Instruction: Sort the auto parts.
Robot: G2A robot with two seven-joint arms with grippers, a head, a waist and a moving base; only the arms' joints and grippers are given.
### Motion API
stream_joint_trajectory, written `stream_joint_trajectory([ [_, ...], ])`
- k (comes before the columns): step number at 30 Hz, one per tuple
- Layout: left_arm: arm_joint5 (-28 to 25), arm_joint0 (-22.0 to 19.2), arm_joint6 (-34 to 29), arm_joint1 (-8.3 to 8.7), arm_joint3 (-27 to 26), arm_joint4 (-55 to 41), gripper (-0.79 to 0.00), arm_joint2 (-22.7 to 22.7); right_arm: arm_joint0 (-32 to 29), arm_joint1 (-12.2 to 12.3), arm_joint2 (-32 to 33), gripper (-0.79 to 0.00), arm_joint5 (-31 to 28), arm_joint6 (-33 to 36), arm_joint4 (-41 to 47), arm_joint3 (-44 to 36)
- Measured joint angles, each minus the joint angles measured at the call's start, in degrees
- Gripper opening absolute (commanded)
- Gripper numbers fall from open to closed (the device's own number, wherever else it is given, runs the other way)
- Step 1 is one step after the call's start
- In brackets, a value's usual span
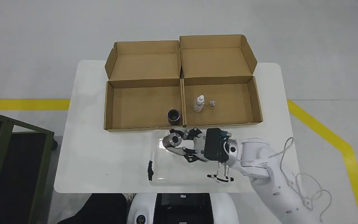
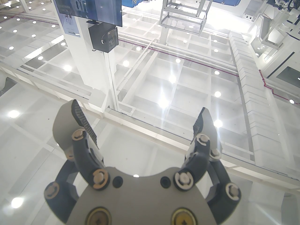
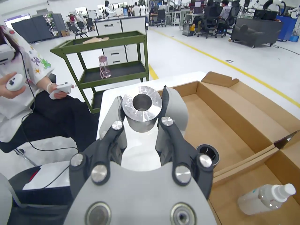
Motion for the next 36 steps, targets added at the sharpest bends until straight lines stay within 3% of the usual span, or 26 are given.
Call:
stream_joint_trajectory([
  [22,0.0,0.0,0.0,0.0,0.0,0.0,0.0,0.0,-1.78,0.6,6.74,-0.785,1.1,-4.06,15.27,-2.94],
  [36,0.0,0.0,0.0,0.0,0.0,0.0,0.0,0.0,-1.25,0.4,6.77,-0.785,4.99,-2.28,12.02,-2.56],
])
